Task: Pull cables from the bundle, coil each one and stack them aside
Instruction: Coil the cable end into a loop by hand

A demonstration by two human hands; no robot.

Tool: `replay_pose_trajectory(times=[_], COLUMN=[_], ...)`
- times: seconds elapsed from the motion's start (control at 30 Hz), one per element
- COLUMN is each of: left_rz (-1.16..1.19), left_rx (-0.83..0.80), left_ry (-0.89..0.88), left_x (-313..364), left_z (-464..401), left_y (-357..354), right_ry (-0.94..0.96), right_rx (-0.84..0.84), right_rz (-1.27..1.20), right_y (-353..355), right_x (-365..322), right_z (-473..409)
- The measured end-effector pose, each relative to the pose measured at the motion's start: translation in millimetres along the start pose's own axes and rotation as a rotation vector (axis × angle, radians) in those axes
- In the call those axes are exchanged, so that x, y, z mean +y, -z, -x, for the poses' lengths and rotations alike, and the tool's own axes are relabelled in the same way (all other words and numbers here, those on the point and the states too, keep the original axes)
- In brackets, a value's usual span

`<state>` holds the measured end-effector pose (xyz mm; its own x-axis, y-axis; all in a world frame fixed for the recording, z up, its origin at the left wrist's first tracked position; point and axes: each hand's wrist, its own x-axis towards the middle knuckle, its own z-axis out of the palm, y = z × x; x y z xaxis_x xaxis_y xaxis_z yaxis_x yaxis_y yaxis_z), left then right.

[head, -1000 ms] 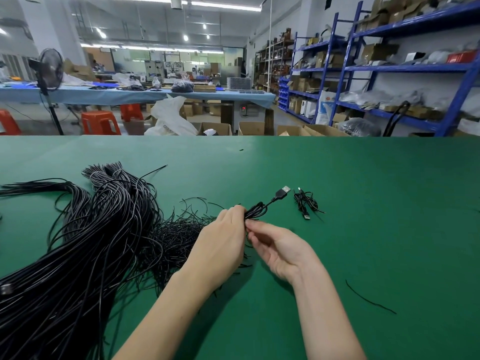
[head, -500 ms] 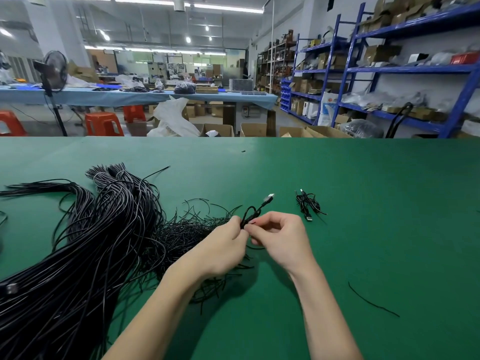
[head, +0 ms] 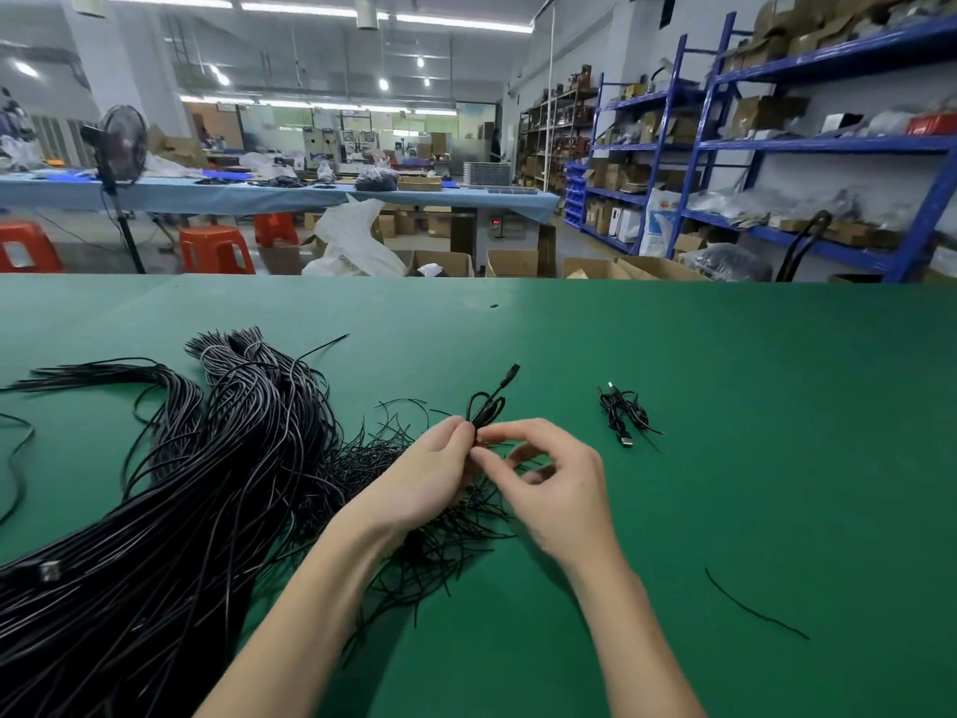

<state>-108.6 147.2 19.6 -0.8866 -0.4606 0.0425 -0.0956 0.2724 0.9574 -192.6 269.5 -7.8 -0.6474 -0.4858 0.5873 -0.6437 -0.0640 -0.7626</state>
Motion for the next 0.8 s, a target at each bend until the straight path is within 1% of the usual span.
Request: replay_pose_trajectory(times=[0.07,0.13,0.17,0.2,0.27,0.33,0.4,0.53,0.6,0.7,0.8], left_rz=[-0.082,-0.163,-0.194,-0.210,-0.220,-0.228,-0.237,-0.194,-0.166,-0.153,-0.203], left_rx=[0.047,0.092,0.118,0.141,0.168,0.181,0.186,0.204,0.207,0.206,0.194], left_ry=[-0.075,-0.169,-0.213,-0.253,-0.334,-0.407,-0.459,-0.508,-0.511,-0.511,-0.553], left_x=[-1.2,-2.7,-3.7,-4.7,-7.2,-9.1,-9.9,-9.4,-9.9,-10.1,-10.2], left_z=[-1.0,-1.5,-1.3,-0.9,0.1,1.0,1.7,0.8,0.2,-0.1,-0.2], left_y=[-1.4,-5.5,-8.2,-10.9,-14.8,-16.0,-16.0,-18.5,-21.0,-23.3,-22.4], right_ry=[-0.256,-0.578,-0.718,-0.823,-0.937,-0.961,-0.943,-0.921,-0.925,-0.931,-0.961], right_rx=[-0.011,-0.018,-0.043,-0.081,-0.143,-0.185,-0.215,-0.228,-0.218,-0.169,-0.118], right_rz=[-0.214,-0.460,-0.526,-0.571,-0.671,-0.736,-0.764,-0.887,-0.939,-0.950,-0.952], right_y=[5.1,7.7,8.4,8.4,7.2,6.2,6.9,8.7,8.3,5.5,4.9], right_x=[-7.8,-14.3,-16.6,-19.2,-23.2,-25.5,-27.7,-26.2,-24.1,-22.3,-23.1], right_z=[-3.2,-6.8,-8.3,-9.0,-8.7,-9.2,-10.4,-10.4,-9.3,-9.3,-11.6])
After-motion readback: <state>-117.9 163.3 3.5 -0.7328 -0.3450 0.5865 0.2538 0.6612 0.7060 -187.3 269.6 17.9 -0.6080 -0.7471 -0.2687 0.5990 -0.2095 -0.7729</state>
